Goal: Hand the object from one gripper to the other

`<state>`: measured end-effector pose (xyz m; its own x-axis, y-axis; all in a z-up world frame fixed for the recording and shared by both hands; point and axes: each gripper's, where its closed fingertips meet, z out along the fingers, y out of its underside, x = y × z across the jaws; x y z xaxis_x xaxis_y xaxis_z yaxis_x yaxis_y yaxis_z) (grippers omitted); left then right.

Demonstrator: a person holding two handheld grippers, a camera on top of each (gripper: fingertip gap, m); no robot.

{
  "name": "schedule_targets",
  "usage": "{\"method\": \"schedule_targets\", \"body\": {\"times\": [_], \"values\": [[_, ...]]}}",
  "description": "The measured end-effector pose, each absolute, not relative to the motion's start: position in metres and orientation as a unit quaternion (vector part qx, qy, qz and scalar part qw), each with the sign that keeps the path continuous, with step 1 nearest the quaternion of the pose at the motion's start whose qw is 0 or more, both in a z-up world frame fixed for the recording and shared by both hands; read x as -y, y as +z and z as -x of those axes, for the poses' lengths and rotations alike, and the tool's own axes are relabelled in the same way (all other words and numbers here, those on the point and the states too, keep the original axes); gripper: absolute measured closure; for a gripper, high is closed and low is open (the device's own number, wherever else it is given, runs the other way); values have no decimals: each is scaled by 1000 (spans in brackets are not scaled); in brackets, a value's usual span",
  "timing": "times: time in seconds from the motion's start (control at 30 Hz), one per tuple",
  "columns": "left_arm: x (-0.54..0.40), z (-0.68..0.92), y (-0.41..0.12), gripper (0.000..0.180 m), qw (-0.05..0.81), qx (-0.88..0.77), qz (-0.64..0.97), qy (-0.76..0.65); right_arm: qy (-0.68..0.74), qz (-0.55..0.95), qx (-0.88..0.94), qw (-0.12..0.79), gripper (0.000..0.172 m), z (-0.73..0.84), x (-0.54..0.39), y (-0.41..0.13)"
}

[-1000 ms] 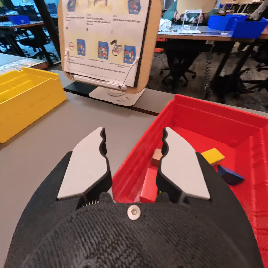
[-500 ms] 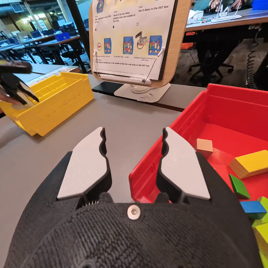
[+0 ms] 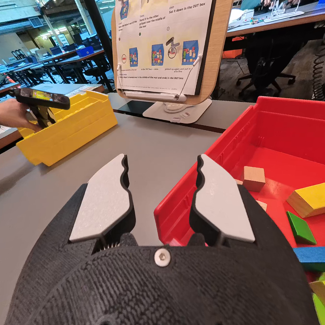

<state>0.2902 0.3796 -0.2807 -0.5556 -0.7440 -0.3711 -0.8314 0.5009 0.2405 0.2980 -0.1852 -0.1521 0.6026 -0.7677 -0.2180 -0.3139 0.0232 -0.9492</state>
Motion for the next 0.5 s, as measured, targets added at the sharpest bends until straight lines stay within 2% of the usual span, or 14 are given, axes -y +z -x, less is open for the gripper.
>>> {"method": "schedule_targets", "body": {"times": [0.1, 0.17, 0.23, 0.5], "values": [[-384, -289, -280, 138, 117, -852, 464, 212, -188, 668, -404, 596, 96, -299, 186, -153], [-392, -284, -278, 160, 120, -845, 466, 231, -183, 666, -404, 600, 96, -299, 185, -153], [-393, -279, -278, 167, 114, -842, 476, 226, -180, 666, -404, 600, 96, -299, 185, -155], [-378, -265, -281, 171, 117, -842, 512, 123, -171, 667, -402, 604, 97, -297, 179, -155]]}}
